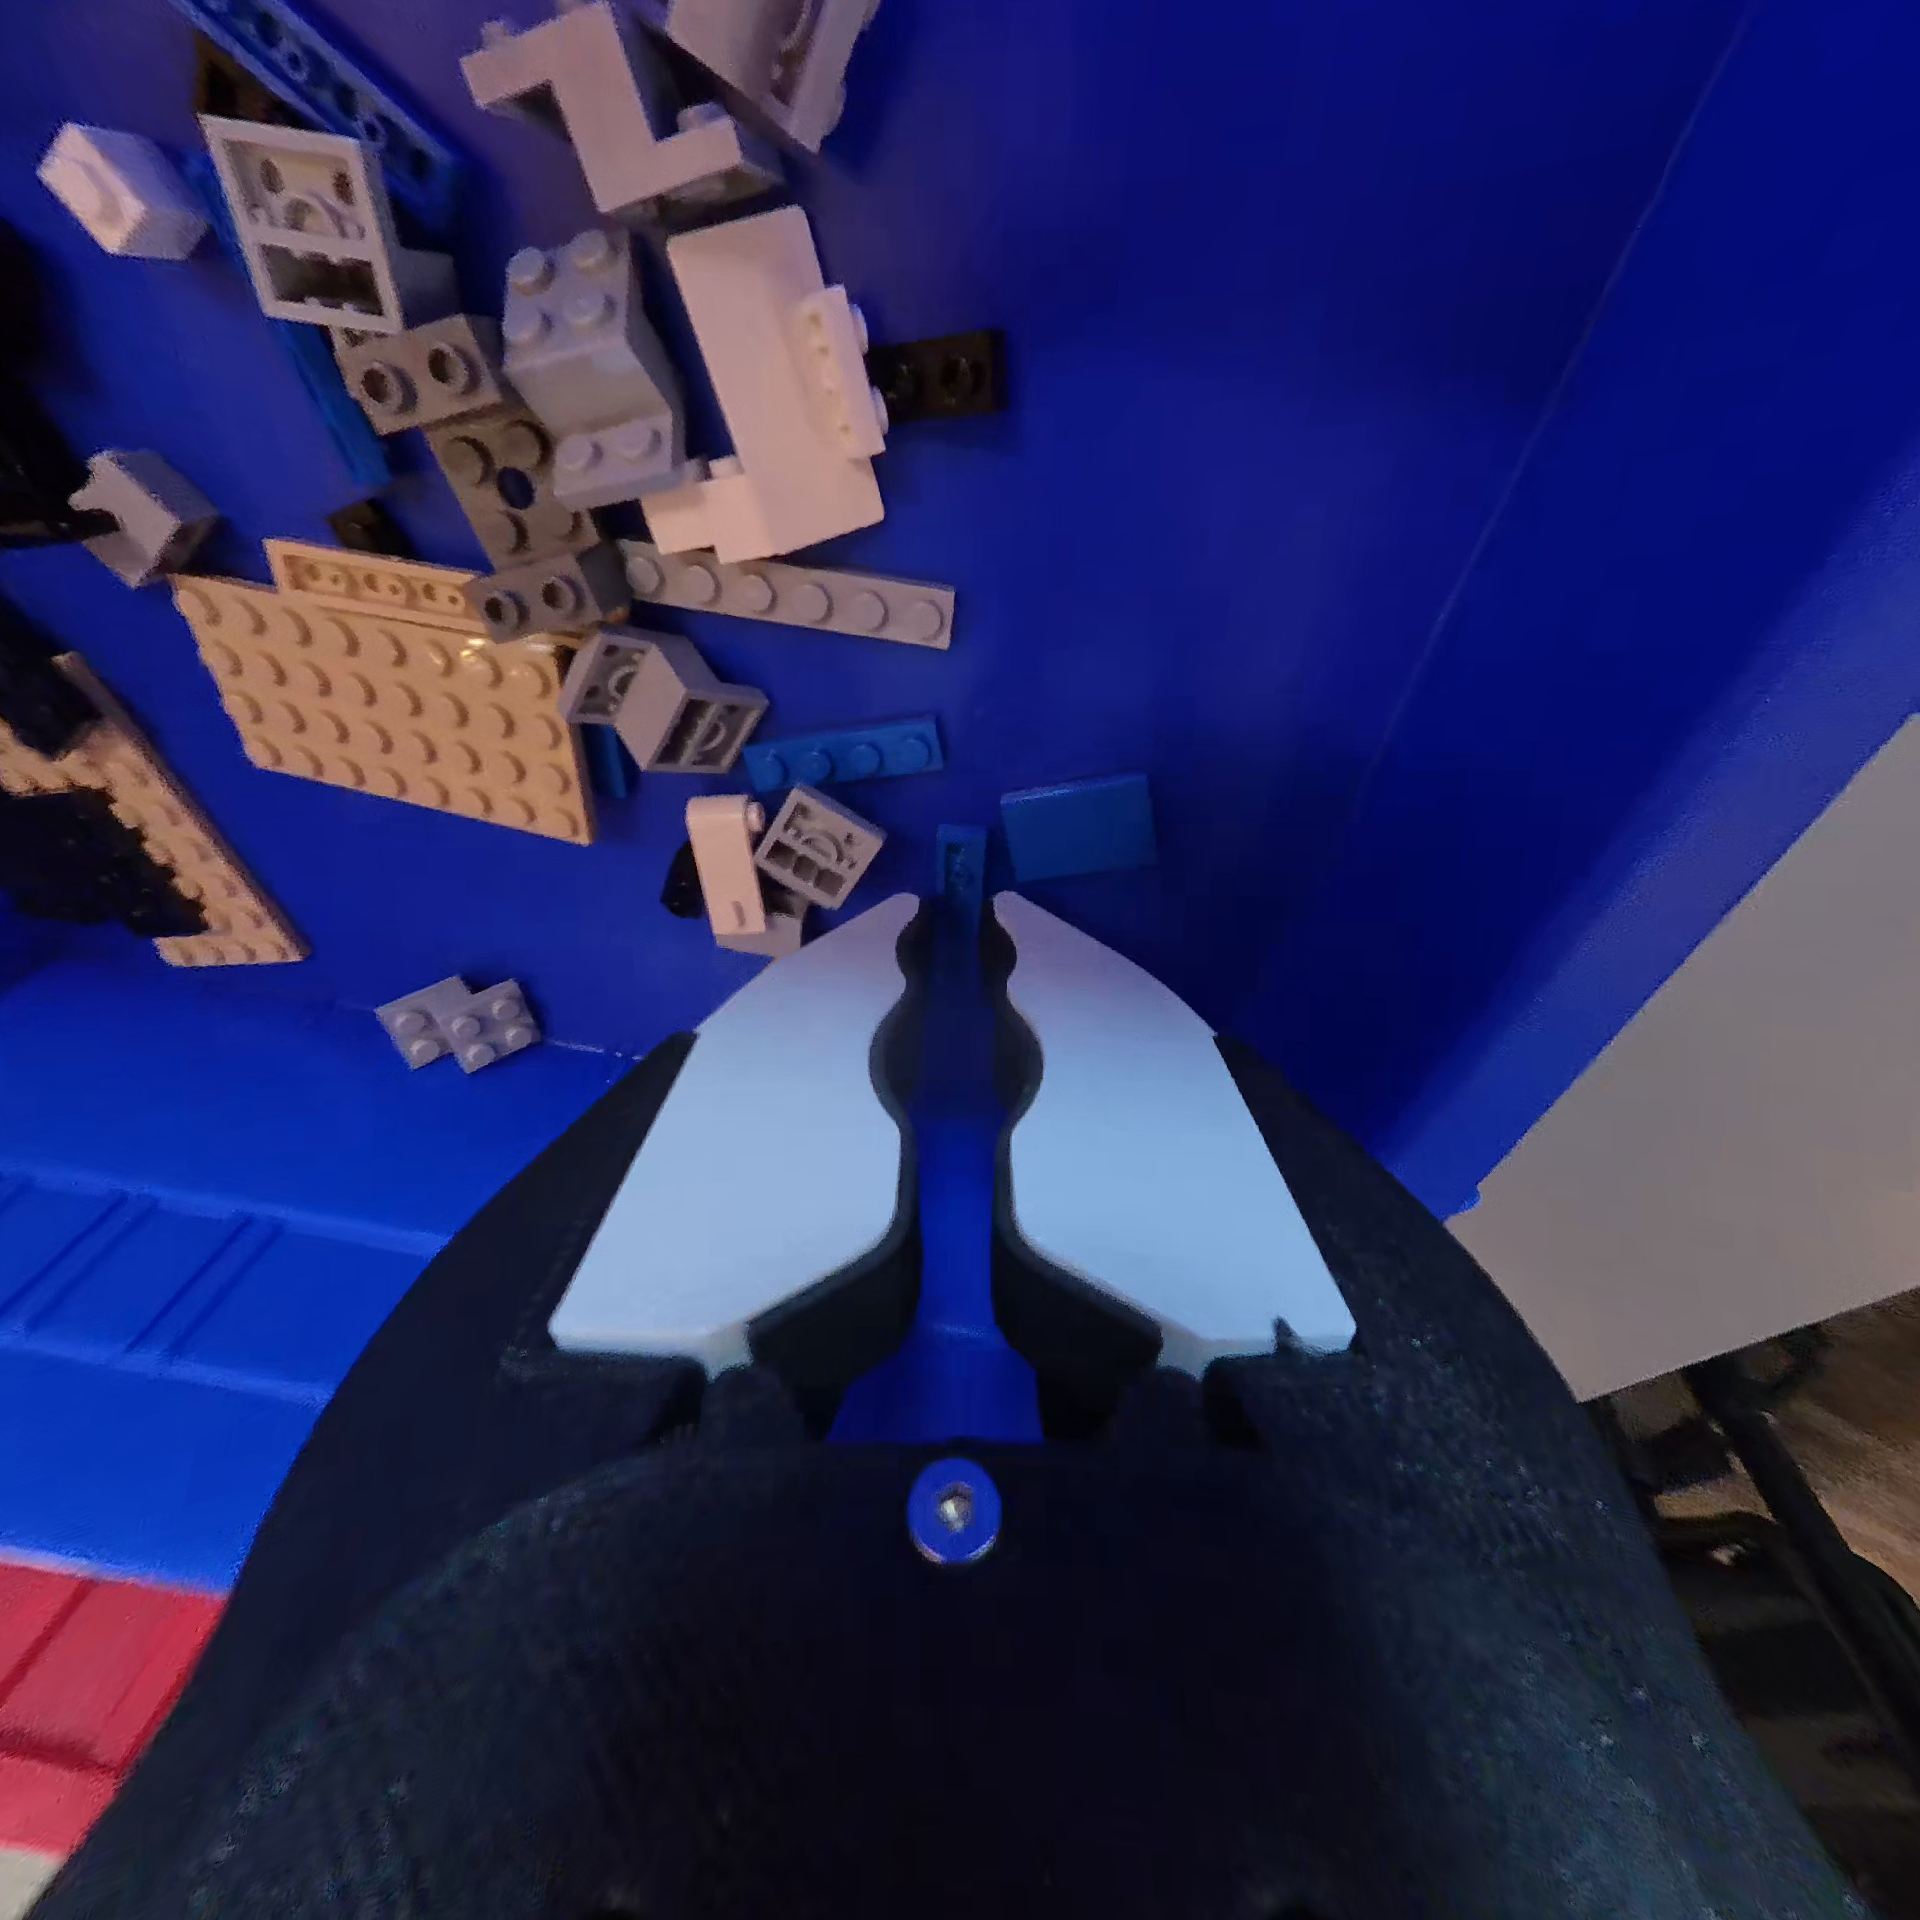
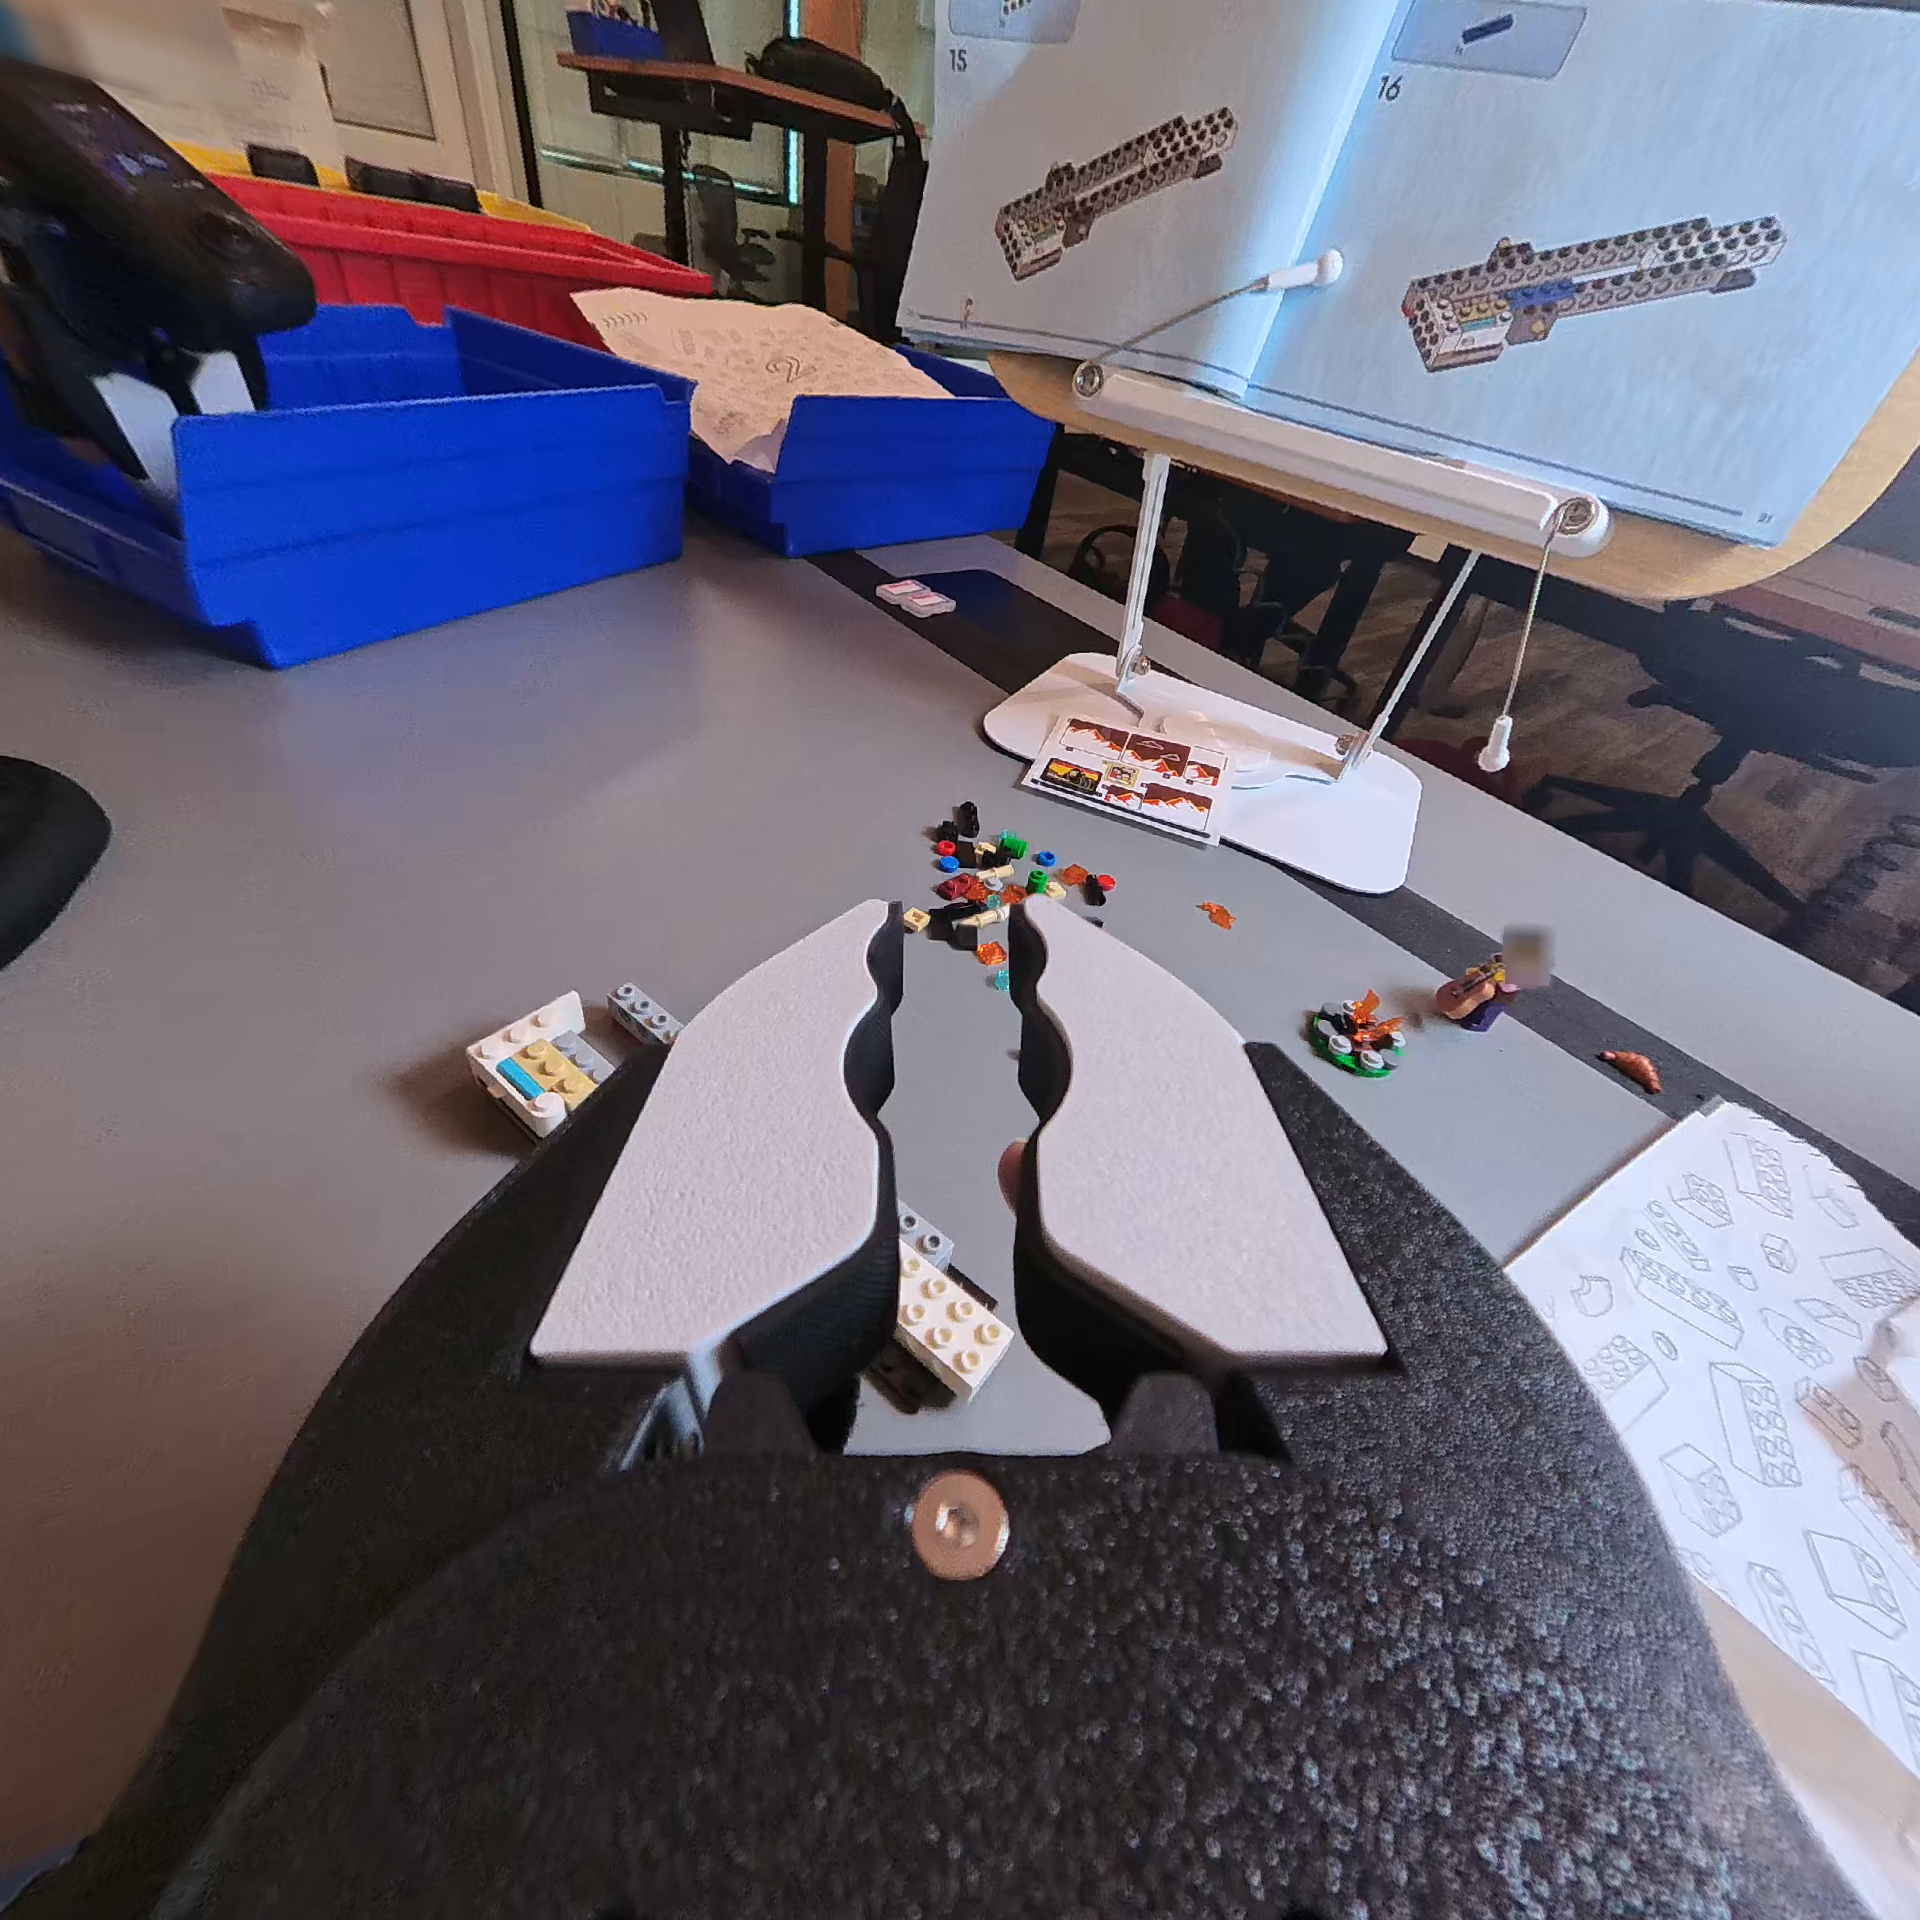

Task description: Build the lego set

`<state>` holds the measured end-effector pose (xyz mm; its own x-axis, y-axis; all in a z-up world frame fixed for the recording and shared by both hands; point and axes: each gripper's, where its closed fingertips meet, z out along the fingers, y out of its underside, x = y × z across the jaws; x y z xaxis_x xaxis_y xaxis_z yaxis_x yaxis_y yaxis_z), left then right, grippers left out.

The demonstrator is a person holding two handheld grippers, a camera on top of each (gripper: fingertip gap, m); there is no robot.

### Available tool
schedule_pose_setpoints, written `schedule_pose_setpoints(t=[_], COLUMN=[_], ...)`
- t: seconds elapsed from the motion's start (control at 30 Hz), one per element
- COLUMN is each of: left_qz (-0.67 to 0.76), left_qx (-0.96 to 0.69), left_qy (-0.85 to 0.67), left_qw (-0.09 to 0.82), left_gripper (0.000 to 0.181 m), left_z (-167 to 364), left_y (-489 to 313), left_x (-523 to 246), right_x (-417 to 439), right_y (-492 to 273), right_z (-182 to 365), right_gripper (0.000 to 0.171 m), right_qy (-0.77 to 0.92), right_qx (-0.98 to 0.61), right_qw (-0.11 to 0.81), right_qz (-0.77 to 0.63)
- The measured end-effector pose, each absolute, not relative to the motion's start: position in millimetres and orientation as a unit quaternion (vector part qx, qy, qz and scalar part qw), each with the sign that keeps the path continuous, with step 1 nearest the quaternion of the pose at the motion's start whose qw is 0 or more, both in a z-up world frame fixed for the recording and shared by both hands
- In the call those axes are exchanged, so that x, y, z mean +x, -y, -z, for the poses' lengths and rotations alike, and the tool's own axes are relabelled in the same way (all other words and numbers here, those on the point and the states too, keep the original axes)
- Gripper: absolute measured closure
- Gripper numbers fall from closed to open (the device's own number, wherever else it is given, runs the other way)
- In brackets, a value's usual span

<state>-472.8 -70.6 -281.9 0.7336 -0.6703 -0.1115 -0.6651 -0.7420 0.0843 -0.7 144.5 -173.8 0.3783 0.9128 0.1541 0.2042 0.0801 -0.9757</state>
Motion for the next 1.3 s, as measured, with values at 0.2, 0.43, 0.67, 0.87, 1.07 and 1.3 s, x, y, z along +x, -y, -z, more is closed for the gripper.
schedule_pose_setpoints(t=[0.2, 0.43, 0.67, 0.87, 1.07, 1.3], left_qz=[0.096, -0.132, -0.415, -0.519, -0.549, -0.572], left_qx=[0.902, 0.685, 0.565, 0.571, 0.560, 0.545], left_qy=[0.342, 0.392, 0.320, 0.234, 0.228, 0.231], left_qw=[-0.243, -0.599, -0.637, -0.592, -0.577, -0.568], left_gripper=[0.173, 0.173, 0.174, 0.173, 0.173, 0.173], left_z=[185, 54, 60, 108, 124, 125], left_y=[21, -10, -34, -55, -38, -31], left_x=[-439, -242, -87, -53, -33, -31], right_x=[0, -9, -16, -24, -34, -37], right_y=[-142, -120, -79, -56, -35, -24], right_z=[167, 166, 145, 143, 138, 136], right_gripper=[0.152, 0.152, 0.151, 0.147, 0.143, 0.155], right_qy=[0.459, 0.472, 0.504, 0.497, 0.488, 0.494], right_qx=[-0.595, -0.564, -0.494, -0.487, -0.481, -0.475], right_qw=[0.574, 0.545, 0.544, 0.498, 0.474, 0.478], right_qz=[-0.325, -0.402, -0.454, -0.518, -0.553, -0.550])
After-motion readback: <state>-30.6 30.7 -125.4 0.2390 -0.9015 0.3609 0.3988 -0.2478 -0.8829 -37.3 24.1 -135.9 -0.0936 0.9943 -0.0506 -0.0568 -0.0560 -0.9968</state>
